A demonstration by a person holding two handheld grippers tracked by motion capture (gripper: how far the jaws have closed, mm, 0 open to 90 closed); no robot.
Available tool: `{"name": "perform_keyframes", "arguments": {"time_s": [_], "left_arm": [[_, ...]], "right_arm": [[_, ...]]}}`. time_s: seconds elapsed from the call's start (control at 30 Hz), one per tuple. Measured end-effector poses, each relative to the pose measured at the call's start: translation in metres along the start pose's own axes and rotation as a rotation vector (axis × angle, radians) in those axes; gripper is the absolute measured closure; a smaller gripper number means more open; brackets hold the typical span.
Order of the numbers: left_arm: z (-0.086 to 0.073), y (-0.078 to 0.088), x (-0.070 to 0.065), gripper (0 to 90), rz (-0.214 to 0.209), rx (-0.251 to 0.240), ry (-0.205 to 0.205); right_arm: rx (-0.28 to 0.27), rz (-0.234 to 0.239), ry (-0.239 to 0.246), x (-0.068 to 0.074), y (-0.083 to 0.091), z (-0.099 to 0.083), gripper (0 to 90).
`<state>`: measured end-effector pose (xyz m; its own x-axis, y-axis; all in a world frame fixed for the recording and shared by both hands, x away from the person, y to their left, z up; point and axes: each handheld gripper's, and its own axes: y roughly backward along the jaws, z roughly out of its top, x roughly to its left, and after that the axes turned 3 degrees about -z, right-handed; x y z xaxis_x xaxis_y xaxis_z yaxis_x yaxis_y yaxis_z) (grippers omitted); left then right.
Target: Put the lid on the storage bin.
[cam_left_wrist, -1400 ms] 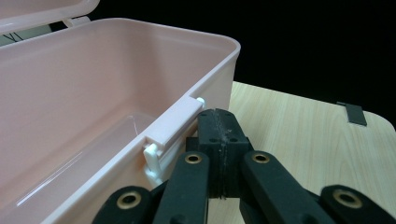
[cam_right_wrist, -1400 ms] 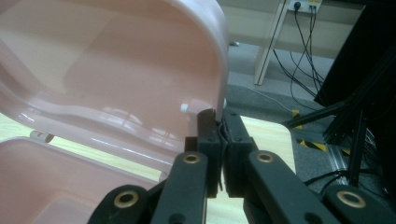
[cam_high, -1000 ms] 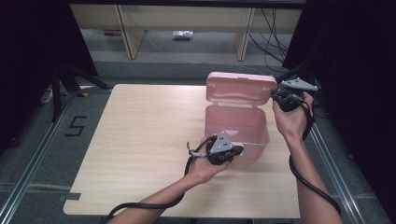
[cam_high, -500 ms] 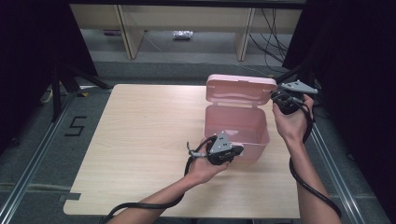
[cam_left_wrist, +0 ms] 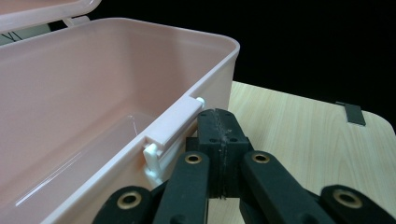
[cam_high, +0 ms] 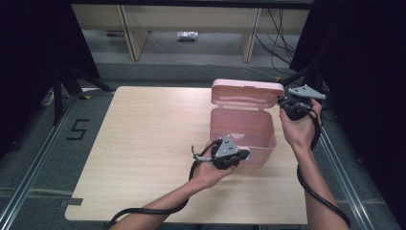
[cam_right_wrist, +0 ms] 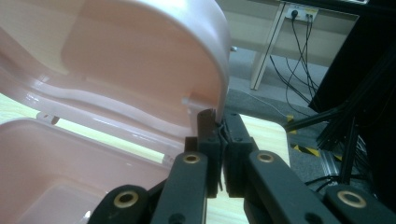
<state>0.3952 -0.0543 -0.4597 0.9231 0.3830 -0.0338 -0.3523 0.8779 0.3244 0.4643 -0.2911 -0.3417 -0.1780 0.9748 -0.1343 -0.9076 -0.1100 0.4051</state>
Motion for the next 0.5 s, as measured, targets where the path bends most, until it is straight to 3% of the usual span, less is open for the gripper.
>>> {"name": "perform_keyframes", "arguments": {"time_s": [0.13, 0.2, 0.33, 0.5], "left_arm": [[0.0, 0.0, 0.0001, 89.9, 0.0, 0.0, 0.001], [-0.0001, 0.0001, -0.0001, 89.9, 0.0, 0.0, 0.001], [-0.0002, 0.0003, 0.0, 89.8, 0.0, 0.0, 0.002], [-0.0003, 0.0004, -0.0001, 89.9, 0.0, -0.002, 0.004]], "right_arm": [[-0.013, -0.011, -0.03, 0.0025, 0.0006, -0.0019, 88.7], [-0.005, -0.009, 0.005, 0.0007, 0.0015, -0.002, 88.6], [-0.016, -0.016, -0.021, 0.0035, 0.002, -0.0037, 88.6], [-0.016, -0.009, 0.01, 0.0018, 0.0026, -0.0046, 88.6]]}}
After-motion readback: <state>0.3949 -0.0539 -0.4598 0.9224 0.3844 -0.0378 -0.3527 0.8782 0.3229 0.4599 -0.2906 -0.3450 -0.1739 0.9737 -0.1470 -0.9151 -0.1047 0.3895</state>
